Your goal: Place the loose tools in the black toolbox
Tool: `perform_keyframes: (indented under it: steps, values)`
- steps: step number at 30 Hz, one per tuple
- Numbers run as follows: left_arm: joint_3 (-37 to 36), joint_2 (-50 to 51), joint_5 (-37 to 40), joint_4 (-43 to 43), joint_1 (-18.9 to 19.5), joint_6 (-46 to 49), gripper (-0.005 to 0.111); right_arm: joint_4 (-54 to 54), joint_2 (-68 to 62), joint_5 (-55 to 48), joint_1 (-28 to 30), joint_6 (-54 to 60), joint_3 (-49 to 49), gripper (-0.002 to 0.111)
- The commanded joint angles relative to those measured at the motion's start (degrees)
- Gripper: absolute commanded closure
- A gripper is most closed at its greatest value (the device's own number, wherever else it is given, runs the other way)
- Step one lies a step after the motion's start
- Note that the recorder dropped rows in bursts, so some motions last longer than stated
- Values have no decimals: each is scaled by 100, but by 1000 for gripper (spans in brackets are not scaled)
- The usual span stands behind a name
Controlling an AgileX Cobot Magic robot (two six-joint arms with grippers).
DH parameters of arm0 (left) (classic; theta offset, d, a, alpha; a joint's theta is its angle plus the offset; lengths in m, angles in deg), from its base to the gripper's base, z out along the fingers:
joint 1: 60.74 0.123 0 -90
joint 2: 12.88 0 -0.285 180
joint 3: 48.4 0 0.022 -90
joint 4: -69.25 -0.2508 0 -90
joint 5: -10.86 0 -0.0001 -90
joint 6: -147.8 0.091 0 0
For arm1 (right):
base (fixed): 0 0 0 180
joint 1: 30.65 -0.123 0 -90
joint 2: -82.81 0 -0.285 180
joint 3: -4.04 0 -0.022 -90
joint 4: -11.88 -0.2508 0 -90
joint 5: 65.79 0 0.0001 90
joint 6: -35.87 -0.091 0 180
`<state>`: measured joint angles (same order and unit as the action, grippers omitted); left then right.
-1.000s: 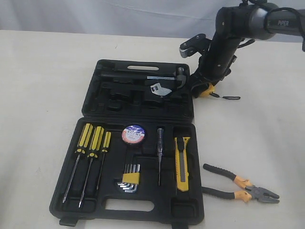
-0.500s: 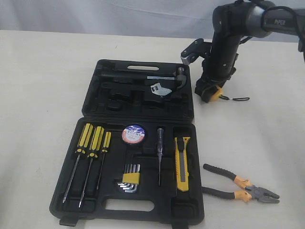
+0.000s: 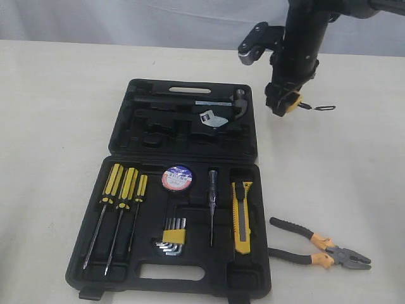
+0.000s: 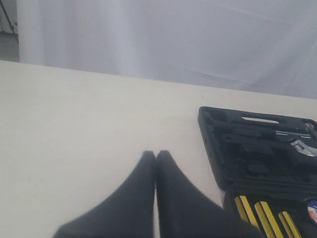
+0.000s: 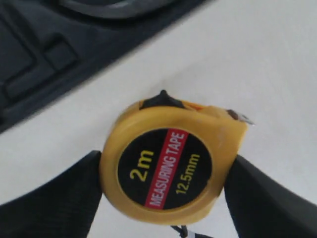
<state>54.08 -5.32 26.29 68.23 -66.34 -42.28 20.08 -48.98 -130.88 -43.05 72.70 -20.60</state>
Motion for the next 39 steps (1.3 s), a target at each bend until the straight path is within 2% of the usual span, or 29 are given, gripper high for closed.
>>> perform_keyframes:
  steps: [1,9,15,26,31,39]
  values:
    - [30,23,-1,-26,-33,2,107,-537,149,-281,-335,653,-7,82]
    - [30,23,-1,-26,-33,2,107,-445,91,-351,-944,1514,-7,82]
    - [30,23,-1,-26,-33,2,107,-366,98,-487,-1235,2758,3,82]
    - [30,23,-1,-26,-33,2,107,-162,-295,-487,-1272,3215,3,82]
    - [30,23,-1,-26,-33,2,107,399,-534,-487,-1272,3197,3,82]
    - [30,23,-1,-26,-33,2,107,352,-622,-375,-1272,3053,3,82]
